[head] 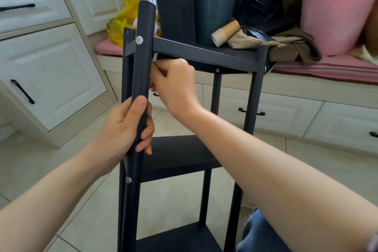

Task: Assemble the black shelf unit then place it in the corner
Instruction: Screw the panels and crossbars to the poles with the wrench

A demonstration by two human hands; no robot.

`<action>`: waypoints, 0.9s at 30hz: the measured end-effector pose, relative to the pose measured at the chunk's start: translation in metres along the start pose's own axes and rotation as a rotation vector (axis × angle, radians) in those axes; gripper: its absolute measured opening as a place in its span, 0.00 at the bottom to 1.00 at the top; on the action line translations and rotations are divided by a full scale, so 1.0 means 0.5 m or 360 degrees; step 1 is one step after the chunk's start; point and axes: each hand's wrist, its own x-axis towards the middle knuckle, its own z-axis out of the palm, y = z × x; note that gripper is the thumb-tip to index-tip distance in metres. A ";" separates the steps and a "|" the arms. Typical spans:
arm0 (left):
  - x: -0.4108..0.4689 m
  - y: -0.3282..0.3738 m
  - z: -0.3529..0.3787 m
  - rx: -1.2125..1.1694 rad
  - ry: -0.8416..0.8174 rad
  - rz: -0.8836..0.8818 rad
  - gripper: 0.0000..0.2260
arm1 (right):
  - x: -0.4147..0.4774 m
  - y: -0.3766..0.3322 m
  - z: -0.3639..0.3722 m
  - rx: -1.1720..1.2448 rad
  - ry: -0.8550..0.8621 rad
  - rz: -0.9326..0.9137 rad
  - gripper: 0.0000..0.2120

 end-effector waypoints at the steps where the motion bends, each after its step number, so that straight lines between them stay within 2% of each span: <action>1: 0.000 0.001 0.002 -0.0007 0.0005 -0.0001 0.20 | 0.001 0.002 0.003 0.0010 0.0020 -0.0008 0.13; 7: 0.001 0.002 0.011 0.0000 0.0046 0.0011 0.23 | 0.007 0.008 0.013 0.0037 0.0101 -0.0055 0.14; 12: 0.005 0.000 0.008 0.0004 0.0053 0.0008 0.15 | 0.001 0.008 0.003 0.0035 0.0012 -0.0048 0.14; 15: 0.004 0.002 0.006 -0.0022 0.0022 0.0010 0.13 | -0.001 0.005 -0.005 -0.0048 -0.0103 -0.0008 0.13; 19: 0.006 -0.004 -0.002 -0.0014 0.0015 -0.0002 0.14 | -0.001 -0.005 -0.026 -0.0141 -0.0135 0.0070 0.15; 23: 0.006 -0.008 -0.006 -0.0007 0.0042 0.0000 0.20 | 0.006 -0.012 -0.049 -0.0202 -0.0159 0.0121 0.15; 27: 0.006 -0.006 -0.005 -0.0012 0.0036 0.0000 0.20 | 0.003 -0.016 -0.056 -0.0234 -0.0189 0.0092 0.15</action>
